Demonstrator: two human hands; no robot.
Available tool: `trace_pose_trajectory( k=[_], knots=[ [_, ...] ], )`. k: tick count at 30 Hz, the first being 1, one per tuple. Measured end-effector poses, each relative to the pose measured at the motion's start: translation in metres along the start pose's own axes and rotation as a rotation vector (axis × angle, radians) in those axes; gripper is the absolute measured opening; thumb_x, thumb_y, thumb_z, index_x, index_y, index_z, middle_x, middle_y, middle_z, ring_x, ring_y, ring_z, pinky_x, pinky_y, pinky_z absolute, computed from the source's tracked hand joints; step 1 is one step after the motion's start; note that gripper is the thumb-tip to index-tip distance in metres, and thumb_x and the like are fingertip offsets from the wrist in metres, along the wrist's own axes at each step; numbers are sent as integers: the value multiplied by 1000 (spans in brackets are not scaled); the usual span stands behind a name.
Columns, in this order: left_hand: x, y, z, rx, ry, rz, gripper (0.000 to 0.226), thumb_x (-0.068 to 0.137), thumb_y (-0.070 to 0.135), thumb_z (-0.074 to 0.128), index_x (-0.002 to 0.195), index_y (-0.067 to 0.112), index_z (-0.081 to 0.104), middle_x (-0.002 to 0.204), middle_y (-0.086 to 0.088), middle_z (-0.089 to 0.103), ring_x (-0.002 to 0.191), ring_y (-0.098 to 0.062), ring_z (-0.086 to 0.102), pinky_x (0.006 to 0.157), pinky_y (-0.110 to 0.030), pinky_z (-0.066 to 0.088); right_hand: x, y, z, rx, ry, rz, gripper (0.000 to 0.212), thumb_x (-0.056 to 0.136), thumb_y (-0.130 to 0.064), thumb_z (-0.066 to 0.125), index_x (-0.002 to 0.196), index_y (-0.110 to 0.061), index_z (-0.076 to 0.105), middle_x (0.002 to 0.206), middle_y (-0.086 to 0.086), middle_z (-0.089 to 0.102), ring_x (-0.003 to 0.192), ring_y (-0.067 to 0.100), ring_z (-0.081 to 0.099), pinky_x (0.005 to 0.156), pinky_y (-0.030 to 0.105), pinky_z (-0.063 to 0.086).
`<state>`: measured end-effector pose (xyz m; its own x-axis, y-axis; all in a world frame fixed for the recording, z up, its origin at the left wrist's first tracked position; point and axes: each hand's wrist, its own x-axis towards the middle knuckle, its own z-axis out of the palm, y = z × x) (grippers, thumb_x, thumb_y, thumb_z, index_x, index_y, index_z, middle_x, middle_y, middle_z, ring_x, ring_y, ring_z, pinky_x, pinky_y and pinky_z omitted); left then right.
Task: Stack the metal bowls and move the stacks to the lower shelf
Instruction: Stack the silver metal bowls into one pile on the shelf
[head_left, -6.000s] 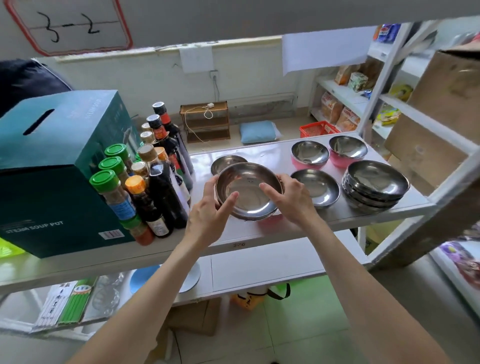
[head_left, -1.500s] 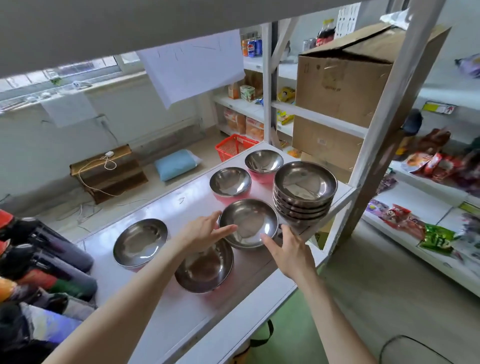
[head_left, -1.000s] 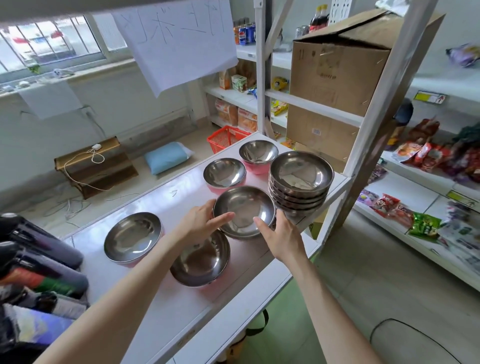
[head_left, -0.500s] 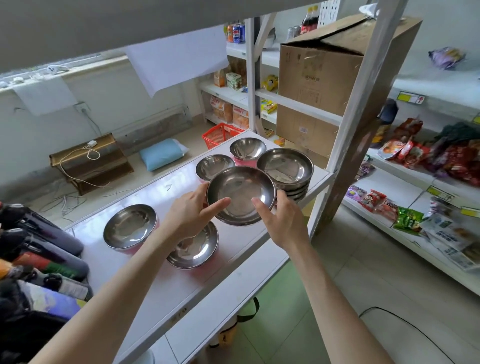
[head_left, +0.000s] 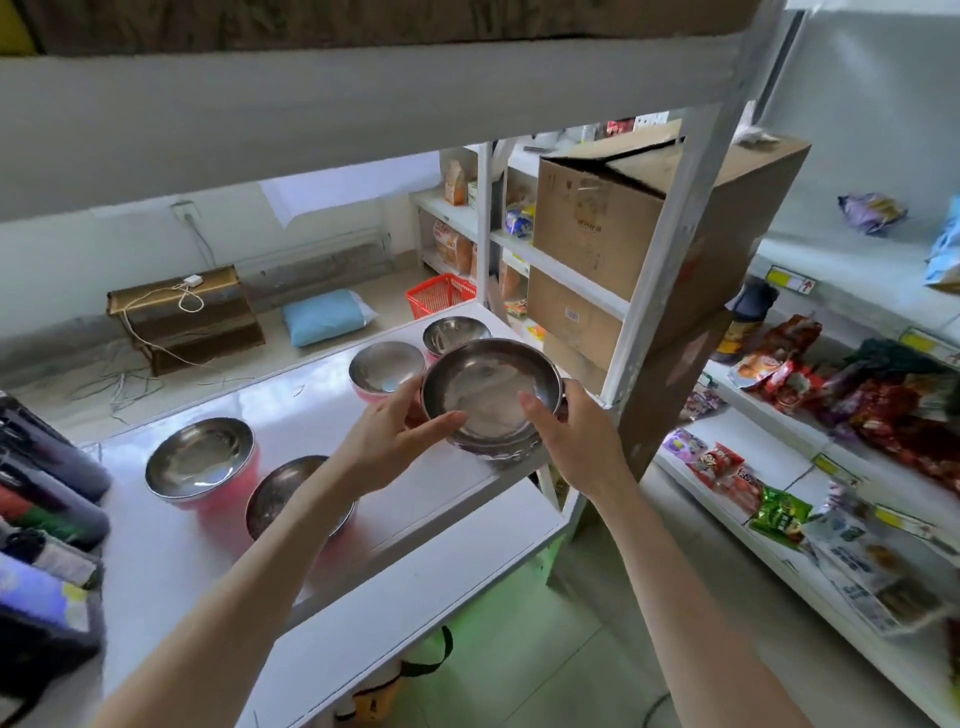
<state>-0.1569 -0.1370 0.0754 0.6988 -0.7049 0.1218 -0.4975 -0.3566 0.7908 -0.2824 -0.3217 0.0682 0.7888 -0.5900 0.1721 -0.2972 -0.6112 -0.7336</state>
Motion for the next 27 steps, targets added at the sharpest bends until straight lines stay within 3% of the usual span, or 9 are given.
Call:
trace_pose_trajectory(
  k=[2, 4, 8, 10, 13, 15, 18, 21, 27],
  knots=[
    [4, 6, 8, -66, 0, -40, 69, 75, 64, 53, 133, 27, 47, 96, 10, 65, 87, -1, 61, 69, -12, 47, 12, 6, -11, 10, -51, -18, 63, 87, -64, 46, 120, -12, 53, 100, 1, 67, 88, 16, 63, 89, 32, 54],
    [11, 10, 15, -122, 9, -69, 74, 77, 64, 53, 139, 25, 45, 100, 0, 69, 93, -12, 63, 82, -30, 52, 25, 11, -20, 17, -93, -33, 57, 87, -62, 47, 117, -14, 54, 95, -2, 66, 82, 13, 61, 85, 28, 53],
    [30, 13, 24, -203, 39, -120, 86, 75, 72, 56, 143, 21, 41, 104, -22, 67, 100, -36, 62, 95, -56, 45, 54, 19, -31, 56, -169, -61, 63, 81, -68, 43, 105, -12, 56, 88, 9, 67, 79, 20, 62, 79, 32, 51],
    [39, 10, 29, -205, 44, -123, 86, 70, 77, 55, 140, 29, 44, 102, -26, 66, 94, -36, 62, 93, -53, 47, 65, 25, -32, 93, -195, -69, 67, 76, -71, 41, 100, -11, 56, 87, 15, 66, 79, 27, 62, 78, 37, 51],
    [49, 7, 39, -205, 89, -103, 71, 67, 83, 53, 127, 46, 50, 99, -31, 62, 78, -21, 54, 78, -46, 45, 83, 40, -29, 122, -230, -86, 64, 79, -70, 43, 99, -11, 58, 89, 17, 66, 84, 31, 63, 80, 40, 51],
    [56, 5, 48, -201, 119, -134, 80, 68, 82, 52, 134, 38, 48, 98, -28, 64, 79, -21, 57, 83, -52, 47, 95, 48, -27, 126, -247, -97, 60, 80, -69, 44, 96, -12, 58, 85, 14, 65, 79, 27, 61, 75, 35, 50],
    [63, 1, 59, -158, 160, -198, 87, 69, 80, 49, 141, 31, 42, 93, -16, 68, 85, -21, 63, 87, -46, 48, 111, 59, -20, 134, -276, -111, 61, 80, -67, 46, 90, -8, 58, 81, 15, 63, 76, 30, 59, 72, 38, 49],
    [71, -1, 65, -100, 228, -239, 93, 67, 81, 46, 144, 29, 39, 76, -6, 62, 72, -10, 58, 82, -38, 49, 131, 69, -13, 127, -337, -138, 57, 86, -59, 51, 89, -3, 58, 84, 21, 62, 81, 35, 59, 75, 44, 48],
    [76, -1, 78, -11, 349, -254, 78, 77, 65, 52, 143, 26, 40, 70, -1, 57, 61, -2, 50, 63, -22, 43, 159, 84, -4, 84, -419, -238, 36, 91, -47, 56, 75, -15, 53, 80, 6, 56, 82, 24, 51, 74, 34, 41]
  ],
)
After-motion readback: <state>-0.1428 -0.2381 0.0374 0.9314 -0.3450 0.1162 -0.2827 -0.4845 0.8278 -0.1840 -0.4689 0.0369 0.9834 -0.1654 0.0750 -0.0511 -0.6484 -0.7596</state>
